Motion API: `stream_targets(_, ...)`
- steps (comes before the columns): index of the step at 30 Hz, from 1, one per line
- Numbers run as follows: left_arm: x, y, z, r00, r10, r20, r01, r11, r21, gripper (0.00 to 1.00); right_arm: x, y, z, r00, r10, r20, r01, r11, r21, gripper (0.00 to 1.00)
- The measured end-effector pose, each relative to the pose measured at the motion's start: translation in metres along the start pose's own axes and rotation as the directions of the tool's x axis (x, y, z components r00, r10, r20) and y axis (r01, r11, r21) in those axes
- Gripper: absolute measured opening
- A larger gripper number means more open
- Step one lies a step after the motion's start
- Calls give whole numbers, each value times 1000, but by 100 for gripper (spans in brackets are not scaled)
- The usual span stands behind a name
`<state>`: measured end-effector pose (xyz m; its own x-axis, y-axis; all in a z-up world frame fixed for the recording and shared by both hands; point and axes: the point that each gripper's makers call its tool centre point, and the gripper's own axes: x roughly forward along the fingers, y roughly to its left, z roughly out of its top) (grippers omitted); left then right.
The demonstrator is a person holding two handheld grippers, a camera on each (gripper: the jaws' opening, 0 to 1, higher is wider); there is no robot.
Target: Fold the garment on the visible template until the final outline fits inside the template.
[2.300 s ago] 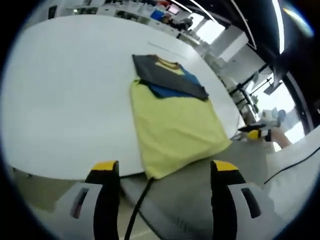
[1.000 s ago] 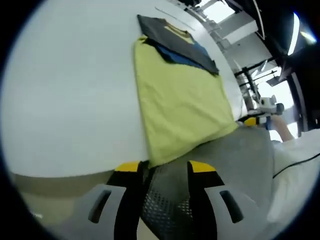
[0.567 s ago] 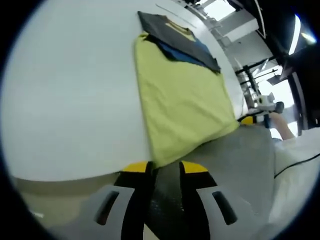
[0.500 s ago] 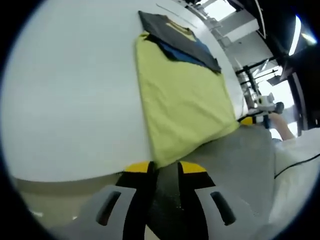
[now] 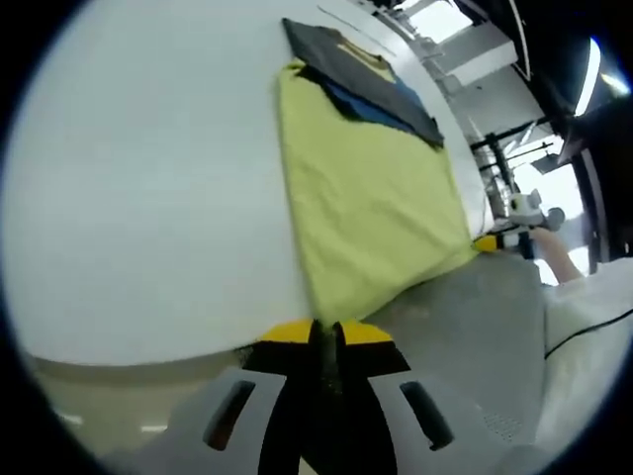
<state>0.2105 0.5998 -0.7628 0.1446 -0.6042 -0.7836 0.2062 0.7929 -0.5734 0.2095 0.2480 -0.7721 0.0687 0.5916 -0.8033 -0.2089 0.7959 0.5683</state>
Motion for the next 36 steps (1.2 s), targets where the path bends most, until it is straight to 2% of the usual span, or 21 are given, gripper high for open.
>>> stream_targets(5, 0, 1, 0, 1000, 4, -3, -4, 1000, 1, 2, 1, -2, 0, 1000, -4, 8, 4, 1000, 10, 5)
stream_targets(12, 0, 3, 1, 1000, 26, 0, -26, 1000, -1, 0, 2, -3, 1, 1000, -4, 16, 4, 1000, 16, 3)
stream_targets(16, -3, 2, 1, 1000, 27, 7, -27, 999, -23, 0, -3, 1, 6, 998, 16, 53, -18, 999, 34, 3)
stream_targets(25, -13, -2, 4, 999, 22, 45, -19, 998, -51, 0, -12, 5, 10, 995, 33, 98, -37, 998, 40, 3)
stream_targets(36, -26, -9, 17, 992, -7, 125, 20, 995, -98, 0, -24, 10, 19, 984, 51, 170, -58, 998, 37, 3)
